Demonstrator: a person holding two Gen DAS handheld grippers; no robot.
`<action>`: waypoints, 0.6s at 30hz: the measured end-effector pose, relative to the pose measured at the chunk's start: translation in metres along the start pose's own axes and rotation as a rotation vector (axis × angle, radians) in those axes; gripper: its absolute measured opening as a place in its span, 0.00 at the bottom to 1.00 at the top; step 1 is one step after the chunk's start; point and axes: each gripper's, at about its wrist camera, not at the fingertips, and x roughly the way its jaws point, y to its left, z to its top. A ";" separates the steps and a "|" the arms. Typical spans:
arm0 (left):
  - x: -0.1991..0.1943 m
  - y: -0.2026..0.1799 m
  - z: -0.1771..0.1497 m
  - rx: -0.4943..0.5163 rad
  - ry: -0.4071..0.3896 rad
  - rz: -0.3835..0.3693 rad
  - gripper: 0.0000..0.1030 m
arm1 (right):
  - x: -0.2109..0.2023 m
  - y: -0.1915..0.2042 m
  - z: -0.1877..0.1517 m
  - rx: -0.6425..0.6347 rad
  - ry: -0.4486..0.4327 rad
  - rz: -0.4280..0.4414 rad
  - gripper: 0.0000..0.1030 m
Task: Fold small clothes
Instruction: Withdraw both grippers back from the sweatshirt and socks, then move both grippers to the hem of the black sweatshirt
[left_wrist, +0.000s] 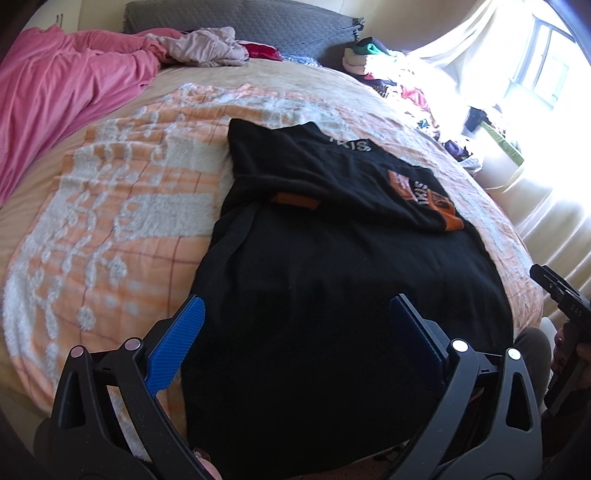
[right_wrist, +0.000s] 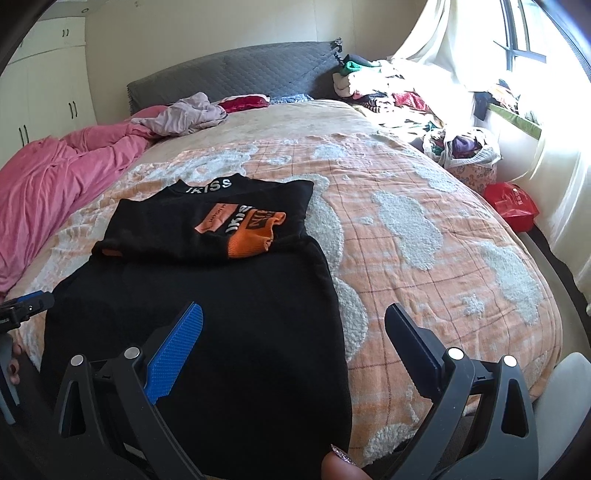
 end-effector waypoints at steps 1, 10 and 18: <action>-0.001 0.002 -0.002 -0.002 0.003 0.005 0.91 | 0.000 -0.002 -0.002 0.005 0.005 -0.001 0.95; -0.003 0.023 -0.022 -0.046 0.054 0.048 0.91 | 0.002 -0.010 -0.019 -0.008 0.055 0.010 0.95; -0.006 0.040 -0.042 -0.073 0.103 0.038 0.91 | 0.004 -0.014 -0.038 -0.008 0.106 0.019 0.95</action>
